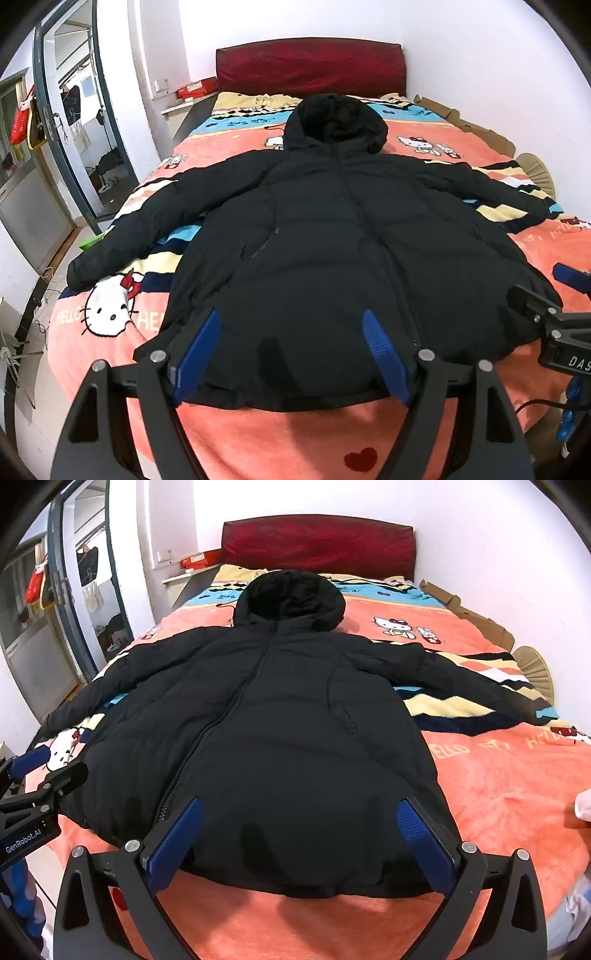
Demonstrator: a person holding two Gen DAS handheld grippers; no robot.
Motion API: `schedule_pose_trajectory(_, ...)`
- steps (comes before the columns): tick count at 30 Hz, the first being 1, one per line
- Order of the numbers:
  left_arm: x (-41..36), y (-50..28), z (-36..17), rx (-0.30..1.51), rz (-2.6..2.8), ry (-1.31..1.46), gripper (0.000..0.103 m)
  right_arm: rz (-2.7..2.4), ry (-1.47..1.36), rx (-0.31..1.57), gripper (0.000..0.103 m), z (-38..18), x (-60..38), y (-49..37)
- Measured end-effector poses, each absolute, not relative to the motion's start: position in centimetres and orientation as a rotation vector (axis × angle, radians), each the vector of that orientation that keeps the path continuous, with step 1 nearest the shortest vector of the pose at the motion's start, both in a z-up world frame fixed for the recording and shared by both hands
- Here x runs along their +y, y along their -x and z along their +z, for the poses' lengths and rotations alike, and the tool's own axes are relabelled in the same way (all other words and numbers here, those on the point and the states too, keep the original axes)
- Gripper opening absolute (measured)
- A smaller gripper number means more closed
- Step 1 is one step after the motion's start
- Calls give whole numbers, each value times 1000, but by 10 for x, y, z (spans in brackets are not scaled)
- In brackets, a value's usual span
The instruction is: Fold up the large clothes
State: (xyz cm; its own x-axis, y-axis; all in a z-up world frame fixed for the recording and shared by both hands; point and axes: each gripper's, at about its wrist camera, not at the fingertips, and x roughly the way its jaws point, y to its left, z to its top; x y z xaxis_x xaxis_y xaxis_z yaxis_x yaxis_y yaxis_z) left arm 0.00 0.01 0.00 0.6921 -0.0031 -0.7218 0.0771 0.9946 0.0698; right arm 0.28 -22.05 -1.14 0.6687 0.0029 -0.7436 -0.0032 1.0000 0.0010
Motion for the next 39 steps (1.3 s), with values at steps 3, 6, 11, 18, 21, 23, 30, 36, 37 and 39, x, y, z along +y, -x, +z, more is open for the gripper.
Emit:
schedule_pose_trajectory(3,0,0,0,805,-48,-95,78,2,0,838,103,-12,-220,-3)
schedule_pose_trajectory(6,-1,0,-1,807,-45,-99,78,2,-2,839,103,-12,-219,-3)
schedule_pose_trajectory(11,-3,4,-3,804,-51,-94,78,0,-5,840,103,-12,-220,-4)
schedule_pose_trajectory(18,-6,-1,-7,812,-50,-98,78,0,-2,847,103,-18,-217,-5)
schedule_pose_trajectory(21,-4,-4,-6,819,-47,-93,78,0,-4,846,103,-21,-220,-6)
schedule_pose_trajectory(23,-3,-5,-5,817,-42,-91,78,-3,0,844,103,-20,-220,-5)
schedule_pose_trajectory(30,0,-7,-3,823,-36,-87,78,-5,9,856,103,-19,-221,-10)
schedule_pose_trajectory(36,1,-10,0,821,-41,-79,78,-7,18,857,103,-14,-221,-10)
schedule_pose_trajectory(37,1,-11,1,819,-42,-78,78,-8,19,856,103,-12,-222,-11)
schedule_pose_trajectory(39,1,-11,2,813,-48,-74,78,-9,24,857,103,-12,-221,-17)
